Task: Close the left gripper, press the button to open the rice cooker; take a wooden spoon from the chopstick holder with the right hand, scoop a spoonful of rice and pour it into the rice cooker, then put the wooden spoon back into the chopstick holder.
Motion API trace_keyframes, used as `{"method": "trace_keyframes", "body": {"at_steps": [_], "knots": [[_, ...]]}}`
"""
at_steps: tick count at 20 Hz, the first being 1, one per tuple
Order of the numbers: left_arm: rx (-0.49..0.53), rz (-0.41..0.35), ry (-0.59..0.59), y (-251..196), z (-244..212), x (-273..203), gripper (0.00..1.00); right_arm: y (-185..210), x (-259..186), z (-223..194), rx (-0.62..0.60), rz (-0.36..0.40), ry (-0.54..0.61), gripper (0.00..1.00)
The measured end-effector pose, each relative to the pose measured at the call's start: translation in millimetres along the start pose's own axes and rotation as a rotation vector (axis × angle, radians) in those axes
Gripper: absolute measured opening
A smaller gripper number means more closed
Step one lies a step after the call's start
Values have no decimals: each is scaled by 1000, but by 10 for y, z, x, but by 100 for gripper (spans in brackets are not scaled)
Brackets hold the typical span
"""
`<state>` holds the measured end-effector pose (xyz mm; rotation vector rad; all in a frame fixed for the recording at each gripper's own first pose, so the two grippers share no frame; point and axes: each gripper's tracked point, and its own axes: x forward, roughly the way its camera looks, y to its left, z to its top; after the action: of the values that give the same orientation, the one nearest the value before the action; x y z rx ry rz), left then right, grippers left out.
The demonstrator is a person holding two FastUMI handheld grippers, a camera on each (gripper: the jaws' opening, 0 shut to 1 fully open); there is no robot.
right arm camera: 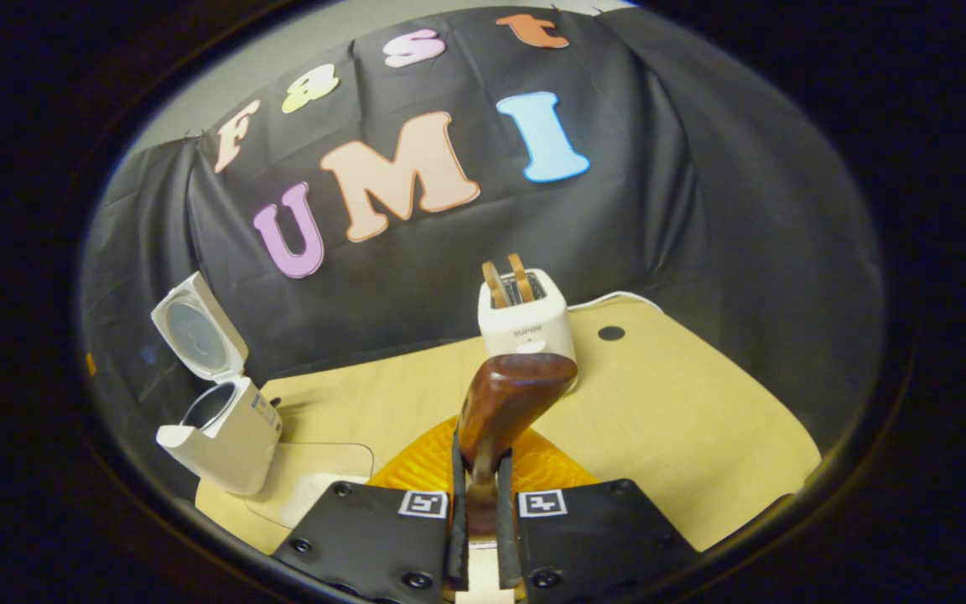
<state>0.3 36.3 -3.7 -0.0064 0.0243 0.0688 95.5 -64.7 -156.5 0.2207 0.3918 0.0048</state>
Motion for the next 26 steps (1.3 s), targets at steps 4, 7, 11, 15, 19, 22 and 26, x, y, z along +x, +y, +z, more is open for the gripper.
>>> {"method": "trace_keyframes", "body": {"at_steps": [4,7,11,15,19,22,26], "knots": [[-14,-11,-1,39,-7,19,93,266,-125,251,-8,36,-42,17],[-25,-15,-2,87,-15,3,93,532,-180,318,-27,76,-55,17],[-21,-21,-5,153,-12,-46,92,928,-181,305,-53,137,-52,17],[-6,-11,-3,284,-24,-88,92,1358,-136,133,-93,198,-26,17],[-5,2,6,439,-29,-126,93,1689,-54,-171,-158,242,17,17],[21,22,6,589,-27,-168,93,1873,33,-400,-191,257,46,17],[25,33,16,695,-40,-198,93,2044,166,-668,-237,259,75,17]]}}
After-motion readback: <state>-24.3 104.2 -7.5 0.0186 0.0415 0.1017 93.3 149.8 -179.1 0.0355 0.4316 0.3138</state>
